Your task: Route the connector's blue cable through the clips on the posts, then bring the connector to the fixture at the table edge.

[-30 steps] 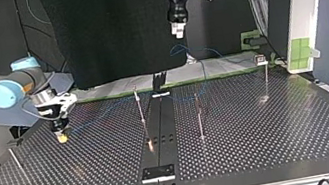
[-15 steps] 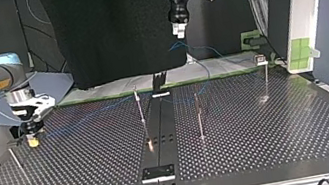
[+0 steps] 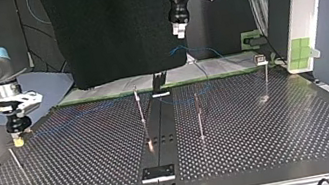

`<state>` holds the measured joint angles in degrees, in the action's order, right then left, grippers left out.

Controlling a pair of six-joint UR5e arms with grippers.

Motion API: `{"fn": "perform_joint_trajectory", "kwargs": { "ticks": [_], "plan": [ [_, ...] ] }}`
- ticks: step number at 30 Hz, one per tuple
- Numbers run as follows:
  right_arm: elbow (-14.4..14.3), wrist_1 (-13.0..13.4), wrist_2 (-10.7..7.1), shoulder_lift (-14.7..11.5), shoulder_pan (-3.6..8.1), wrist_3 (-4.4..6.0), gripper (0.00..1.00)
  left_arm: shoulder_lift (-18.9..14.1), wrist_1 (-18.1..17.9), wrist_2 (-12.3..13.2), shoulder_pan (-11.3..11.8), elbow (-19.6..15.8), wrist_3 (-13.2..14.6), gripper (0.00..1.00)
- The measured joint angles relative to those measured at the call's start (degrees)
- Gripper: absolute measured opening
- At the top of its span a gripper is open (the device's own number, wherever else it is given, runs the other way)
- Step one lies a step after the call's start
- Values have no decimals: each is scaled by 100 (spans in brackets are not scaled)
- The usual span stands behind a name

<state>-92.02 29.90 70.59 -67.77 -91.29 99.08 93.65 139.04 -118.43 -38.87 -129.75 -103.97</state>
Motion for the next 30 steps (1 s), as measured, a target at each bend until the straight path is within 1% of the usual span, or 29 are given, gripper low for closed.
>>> {"fn": "perform_joint_trajectory", "kwargs": {
  "ticks": [4,8,10,12,16,17,19,20,26,29,30],
  "plan": [
    [-81,12,72,3,-33,-48,0,-1,-6,0,0,1,-7,100],
    [-152,-50,211,10,-32,-55,0,-2,-4,0,0,0,-13,100],
    [-164,-128,306,11,-12,-81,0,-2,2,0,0,-2,-12,100],
    [-168,-230,413,12,9,-148,0,-2,1,0,1,0,-11,100],
    [-171,-441,628,19,34,-339,0,-2,-6,0,5,1,-10,100],
    [-171,-506,693,20,40,-403,0,-1,-4,0,6,1,-11,100],
    [-172,-578,771,21,53,-479,0,-2,2,0,7,1,-13,100],
    [-173,-629,843,25,70,-551,0,-1,4,0,7,1,-14,100],
    [-168,-719,1129,30,152,-836,0,-1,-1,0,9,3,-11,100],
    [-165,-690,1266,30,197,-958,0,-1,13,0,9,2,-13,100],
    [-164,-678,1308,30,210,-980,0,0,20,0,11,2,-14,100]
  ]
}}
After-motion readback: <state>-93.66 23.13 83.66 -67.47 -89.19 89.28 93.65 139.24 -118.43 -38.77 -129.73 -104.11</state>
